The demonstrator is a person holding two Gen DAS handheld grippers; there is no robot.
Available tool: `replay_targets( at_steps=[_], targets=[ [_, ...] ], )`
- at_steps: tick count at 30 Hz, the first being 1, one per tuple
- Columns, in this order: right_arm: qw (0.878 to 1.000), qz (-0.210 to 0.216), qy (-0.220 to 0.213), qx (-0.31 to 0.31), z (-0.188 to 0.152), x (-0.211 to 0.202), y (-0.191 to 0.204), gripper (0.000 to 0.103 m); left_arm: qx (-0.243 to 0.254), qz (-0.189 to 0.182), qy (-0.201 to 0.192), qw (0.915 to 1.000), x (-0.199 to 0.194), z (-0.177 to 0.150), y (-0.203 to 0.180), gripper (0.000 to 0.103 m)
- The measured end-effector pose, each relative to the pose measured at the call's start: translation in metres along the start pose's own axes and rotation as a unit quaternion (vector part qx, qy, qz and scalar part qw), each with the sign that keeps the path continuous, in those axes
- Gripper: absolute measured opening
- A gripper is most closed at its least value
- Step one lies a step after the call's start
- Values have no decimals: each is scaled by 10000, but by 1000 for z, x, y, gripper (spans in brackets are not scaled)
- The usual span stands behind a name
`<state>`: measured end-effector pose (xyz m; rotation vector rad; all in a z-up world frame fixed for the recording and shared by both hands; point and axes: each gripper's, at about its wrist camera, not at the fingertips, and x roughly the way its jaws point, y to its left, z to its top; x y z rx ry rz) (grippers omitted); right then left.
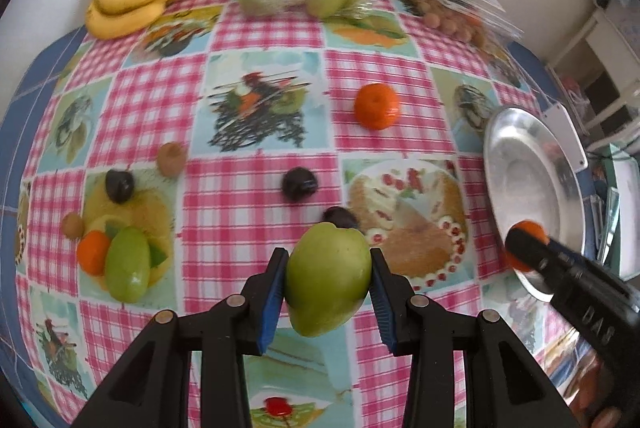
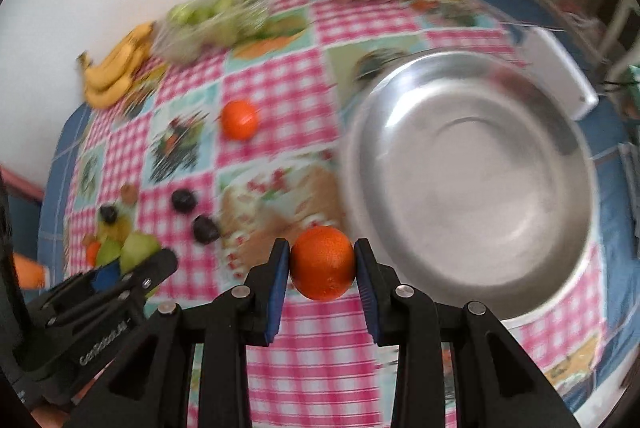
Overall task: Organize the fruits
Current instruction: 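Carry the green apple and orange fruit in both grippers over the steel bowl, then open the left gripper to drop the apple while the right releases the orange fruit into the bowl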
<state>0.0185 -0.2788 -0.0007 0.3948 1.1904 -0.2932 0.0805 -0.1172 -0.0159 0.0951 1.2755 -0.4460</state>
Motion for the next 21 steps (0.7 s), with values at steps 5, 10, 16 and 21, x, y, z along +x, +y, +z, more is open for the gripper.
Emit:
replay_targets(
  at_steps=[5, 10, 16, 21],
  targets=[
    [9976, -470, -247, 448, 7, -14, -40, 34, 365, -75, -47, 9993, -5, 9, -33, 42],
    [9925, -780, -251, 909, 12, -16, -77, 34, 871, -238, -139, 9958, -6, 18, -80, 42],
    [9871, -901, -160, 1310, 11, -11, -101, 35, 1257, -465, -42, 9910, 11, 26, -132, 42],
    [9847, -945, -53, 1462, 6, -8, -109, 35, 1230, -632, 70, 9904, 31, 33, -153, 42]
  ],
)
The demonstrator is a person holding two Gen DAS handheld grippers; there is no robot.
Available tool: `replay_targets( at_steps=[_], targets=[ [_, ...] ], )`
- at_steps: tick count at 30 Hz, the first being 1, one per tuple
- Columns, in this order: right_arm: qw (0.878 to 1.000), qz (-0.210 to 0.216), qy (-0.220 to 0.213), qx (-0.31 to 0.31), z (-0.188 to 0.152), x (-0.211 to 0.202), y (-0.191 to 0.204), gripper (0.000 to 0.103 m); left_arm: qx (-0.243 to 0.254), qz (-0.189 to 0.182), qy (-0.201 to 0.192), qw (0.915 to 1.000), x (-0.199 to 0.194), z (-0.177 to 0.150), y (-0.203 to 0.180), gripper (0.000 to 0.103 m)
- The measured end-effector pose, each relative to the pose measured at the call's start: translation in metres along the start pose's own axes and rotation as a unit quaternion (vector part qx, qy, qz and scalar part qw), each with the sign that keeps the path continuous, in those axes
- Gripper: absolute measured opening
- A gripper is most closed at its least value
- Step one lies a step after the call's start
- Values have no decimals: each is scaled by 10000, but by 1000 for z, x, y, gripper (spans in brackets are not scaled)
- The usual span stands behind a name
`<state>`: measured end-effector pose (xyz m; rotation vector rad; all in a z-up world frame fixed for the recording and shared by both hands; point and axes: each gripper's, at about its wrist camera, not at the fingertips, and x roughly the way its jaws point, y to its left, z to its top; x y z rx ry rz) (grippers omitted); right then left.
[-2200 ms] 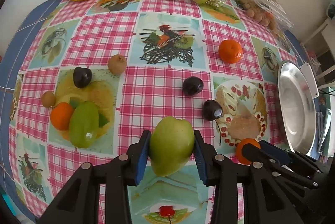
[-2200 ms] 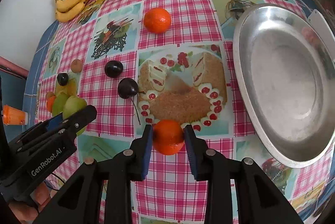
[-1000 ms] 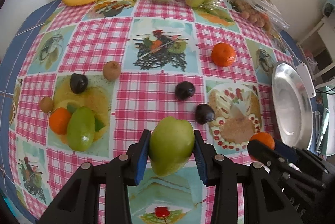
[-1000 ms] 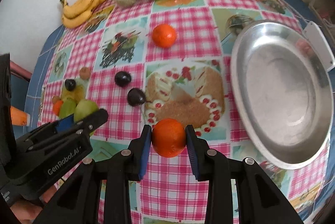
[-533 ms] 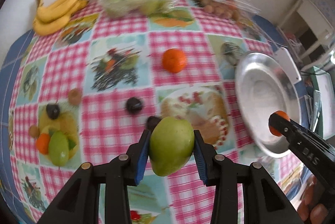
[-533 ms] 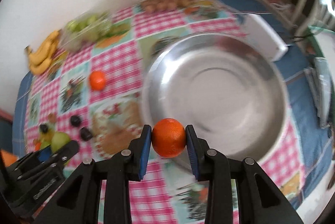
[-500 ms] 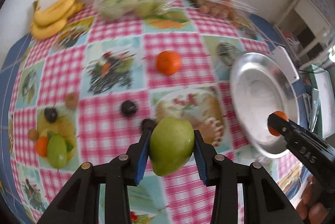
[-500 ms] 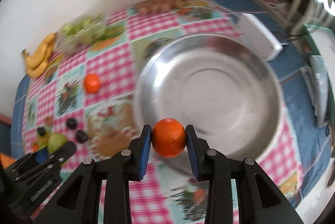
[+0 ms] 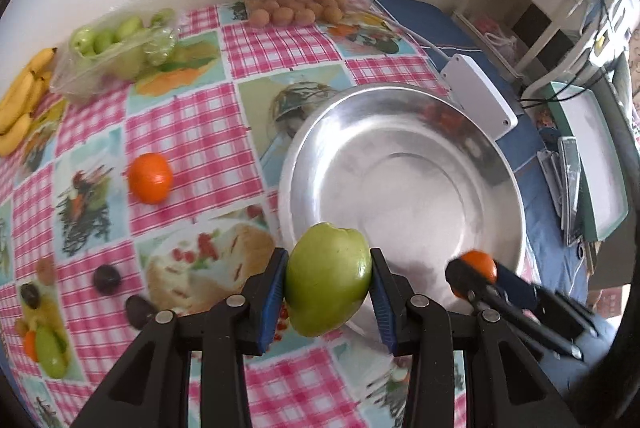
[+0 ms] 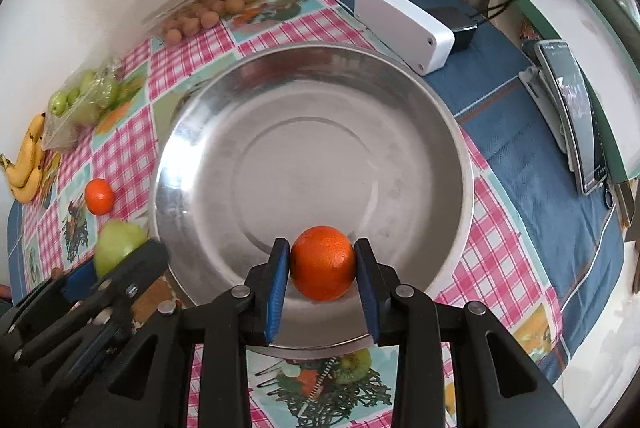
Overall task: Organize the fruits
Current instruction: 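Open the left gripper to drop the apple while the right releases the orange fruit into the bowl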
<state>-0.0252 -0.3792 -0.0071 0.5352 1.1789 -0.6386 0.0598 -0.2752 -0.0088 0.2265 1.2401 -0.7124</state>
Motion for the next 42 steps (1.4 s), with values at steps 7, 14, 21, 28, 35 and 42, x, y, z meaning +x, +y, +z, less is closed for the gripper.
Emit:
replay_targets(
  at_steps=[7, 14, 21, 28, 35, 42],
  targets=[
    [9999, -39, 119, 89, 1, 9, -6, 35, -258, -296, 96, 9992, 22, 8, -1, 42],
    [9997, -67, 208, 82, 2, 15, -5, 35, -378, -437, 232, 9981, 37, 8, -2, 44],
    [9996, -58, 214, 158, 3, 17, -2, 40, -461, -509, 195, 9974, 35, 9, 0, 51],
    [9996, -99, 216, 170, 3, 17, -6, 47, -619, -446, 244, 9968, 32, 5, 12, 51],
    [9997, -105, 227, -9, 2, 17, 0, 47, -833, -495, 289, 9949, 24, -6, 36, 51],
    [9996, -112, 196, -150, 0, 11, 8, 47, -1074, -622, 362, 9916, 14, -18, 62, 53]
  ],
)
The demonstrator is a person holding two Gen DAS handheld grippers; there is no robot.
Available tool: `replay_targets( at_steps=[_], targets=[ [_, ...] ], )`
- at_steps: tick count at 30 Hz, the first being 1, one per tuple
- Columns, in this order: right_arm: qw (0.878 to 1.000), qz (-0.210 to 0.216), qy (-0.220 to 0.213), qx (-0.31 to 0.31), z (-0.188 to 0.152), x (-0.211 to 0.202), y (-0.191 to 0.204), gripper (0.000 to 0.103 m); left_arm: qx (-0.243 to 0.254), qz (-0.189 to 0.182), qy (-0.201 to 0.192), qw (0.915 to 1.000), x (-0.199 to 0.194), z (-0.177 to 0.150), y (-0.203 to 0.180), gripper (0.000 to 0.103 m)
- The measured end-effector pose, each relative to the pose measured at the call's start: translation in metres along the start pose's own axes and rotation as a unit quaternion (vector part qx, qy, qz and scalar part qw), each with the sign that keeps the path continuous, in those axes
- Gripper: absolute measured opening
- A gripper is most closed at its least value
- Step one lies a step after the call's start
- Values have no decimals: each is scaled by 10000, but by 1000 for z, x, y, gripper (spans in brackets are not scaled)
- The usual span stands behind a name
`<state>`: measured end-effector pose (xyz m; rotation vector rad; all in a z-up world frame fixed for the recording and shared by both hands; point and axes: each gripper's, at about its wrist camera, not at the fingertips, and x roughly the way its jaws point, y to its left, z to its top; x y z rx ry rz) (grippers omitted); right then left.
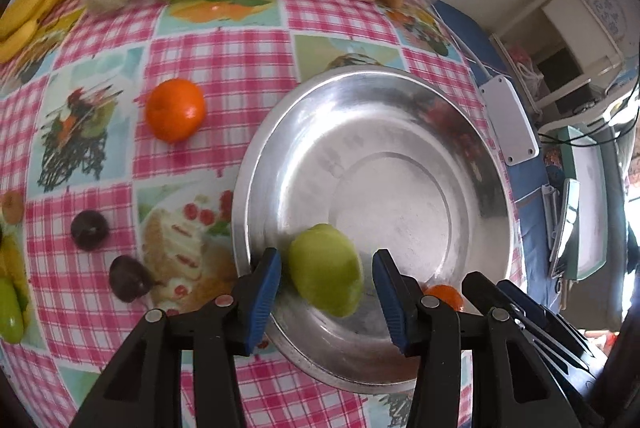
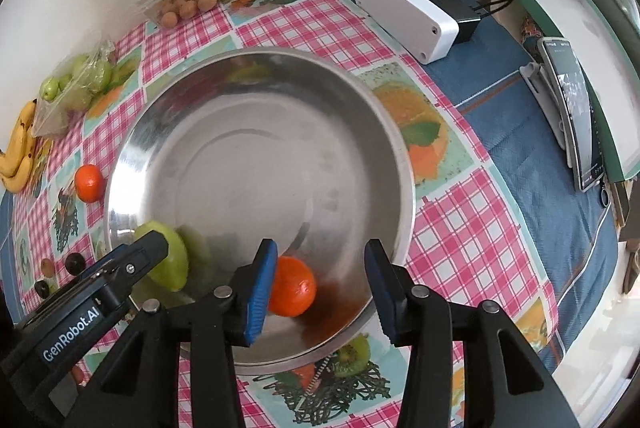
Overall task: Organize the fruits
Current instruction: 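Open the left gripper to drop the apple while the right releases the orange fruit into the bowl, then withdraw both grippers from the bowl toward the remaining fruit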
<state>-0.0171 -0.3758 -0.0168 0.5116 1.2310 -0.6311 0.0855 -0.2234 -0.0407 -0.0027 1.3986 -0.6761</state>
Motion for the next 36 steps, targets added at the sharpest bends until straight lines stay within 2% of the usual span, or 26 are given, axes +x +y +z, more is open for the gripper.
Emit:
replay_targets(
  at_steps=[4, 9, 12, 14, 17, 23, 31, 36],
  targets=[
    [10000, 50, -41, -67, -1, -5, 4, 47, -45, -155, 3, 9999, -13, -3, 4, 57],
    [9994, 178, -287, -80, 1, -20, 8, 47, 2, -167, -292, 9994, -46, -2, 9, 60],
    [9987, 295, -383, -137, 1, -29, 12, 47, -14, 161, -543, 9984, -66, -3, 19, 61],
    [9985, 329, -394, -186, 0, -31, 17, 47, -66, 523, -720, 9960, -78, -5, 31, 63],
    [9980, 468, -333, -264, -1, -30, 24, 46, -199, 1182, -956, 9882, -93, -12, 58, 66],
    [9964, 663, -226, -471, -7, -30, 44, 46, -723, 2054, -1056, 9703, -106, -30, 121, 68],
    [9912, 824, -199, -1017, -30, -35, 97, 46, -1367, 2574, -1331, 9473, -135, -51, 178, 70],
    [9854, 964, -167, -1391, -48, -37, 135, 46, -1543, 2695, -1346, 9410, -143, -63, 196, 71]
  ],
)
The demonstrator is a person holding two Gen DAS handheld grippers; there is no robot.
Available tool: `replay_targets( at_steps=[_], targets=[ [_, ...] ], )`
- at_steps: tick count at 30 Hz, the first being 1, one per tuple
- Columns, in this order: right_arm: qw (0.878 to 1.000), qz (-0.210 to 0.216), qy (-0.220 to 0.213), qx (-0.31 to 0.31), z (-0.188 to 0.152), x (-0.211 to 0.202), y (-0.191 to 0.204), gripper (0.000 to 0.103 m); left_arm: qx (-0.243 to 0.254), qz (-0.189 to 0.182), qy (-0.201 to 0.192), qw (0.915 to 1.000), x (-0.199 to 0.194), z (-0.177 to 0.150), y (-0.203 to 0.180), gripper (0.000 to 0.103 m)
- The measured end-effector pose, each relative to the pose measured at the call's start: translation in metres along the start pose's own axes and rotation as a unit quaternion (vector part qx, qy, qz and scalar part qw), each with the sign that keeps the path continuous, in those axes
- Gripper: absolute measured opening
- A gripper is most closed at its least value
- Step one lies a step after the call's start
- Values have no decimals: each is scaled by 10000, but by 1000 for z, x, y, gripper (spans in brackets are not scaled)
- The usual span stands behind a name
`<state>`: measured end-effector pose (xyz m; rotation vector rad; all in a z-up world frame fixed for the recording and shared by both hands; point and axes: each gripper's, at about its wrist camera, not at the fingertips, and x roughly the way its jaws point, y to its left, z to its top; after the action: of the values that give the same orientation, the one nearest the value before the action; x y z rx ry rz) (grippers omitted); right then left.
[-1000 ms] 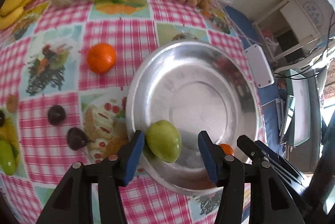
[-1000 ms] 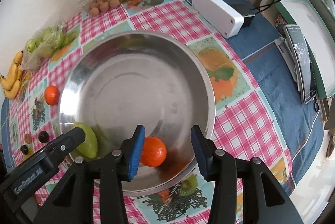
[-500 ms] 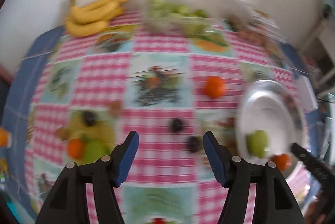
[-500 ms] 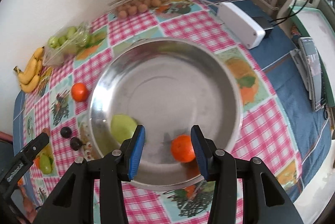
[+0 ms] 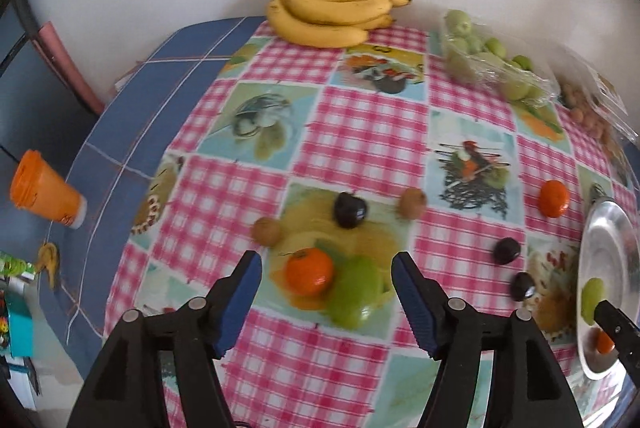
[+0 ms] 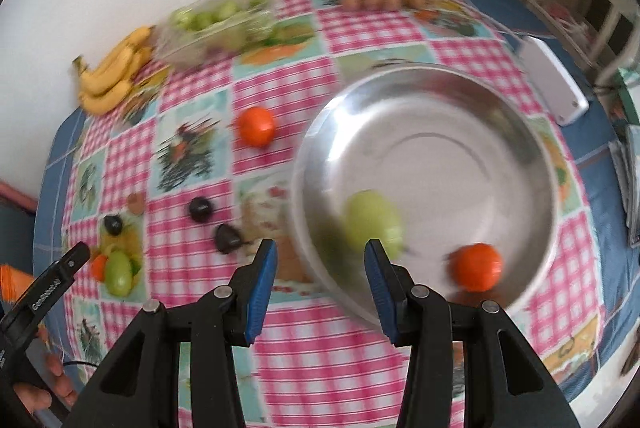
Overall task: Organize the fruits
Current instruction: 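Withdraw both grippers from the bowl toward the remaining fruit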
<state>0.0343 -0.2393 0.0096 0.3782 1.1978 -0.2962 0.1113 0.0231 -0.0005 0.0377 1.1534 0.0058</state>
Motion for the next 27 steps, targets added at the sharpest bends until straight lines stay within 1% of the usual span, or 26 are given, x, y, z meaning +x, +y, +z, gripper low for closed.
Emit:
replay_targets(
  at_steps=[3, 7, 11, 14, 17, 23, 25, 26, 27],
  targets=[
    [9997, 124, 47, -215, -5, 4, 25, 46, -63, 39, 5, 10000, 1, -2, 9, 73],
    [9986, 170, 86, -497, -10, 8, 53, 46, -127, 3, 57, 9999, 3, -6, 15, 75],
    [9970, 239, 186, -706, -16, 16, 73, 46, -198, 5, 124, 9997, 5, -9, 20, 76],
    [9961, 190, 273, -822, -20, 23, 80, 46, -261, -13, 180, 9995, 8, -11, 23, 76],
    [9955, 142, 372, -858, -22, 31, 82, 46, -273, -19, 242, 9993, 13, -12, 22, 81],
    [9949, 16, 535, -852, -22, 44, 80, 46, -262, -72, 381, 9989, 21, -13, 20, 82],
    [9946, -22, 567, -866, -23, 46, 79, 46, -259, -66, 405, 9988, 23, -13, 20, 85],
    [9945, -37, 578, -875, -23, 48, 79, 49, -250, -65, 408, 9988, 24, -13, 19, 89],
    [9943, -61, 589, -884, -23, 49, 79, 54, -241, -64, 406, 9989, 25, -14, 19, 98]
  ],
)
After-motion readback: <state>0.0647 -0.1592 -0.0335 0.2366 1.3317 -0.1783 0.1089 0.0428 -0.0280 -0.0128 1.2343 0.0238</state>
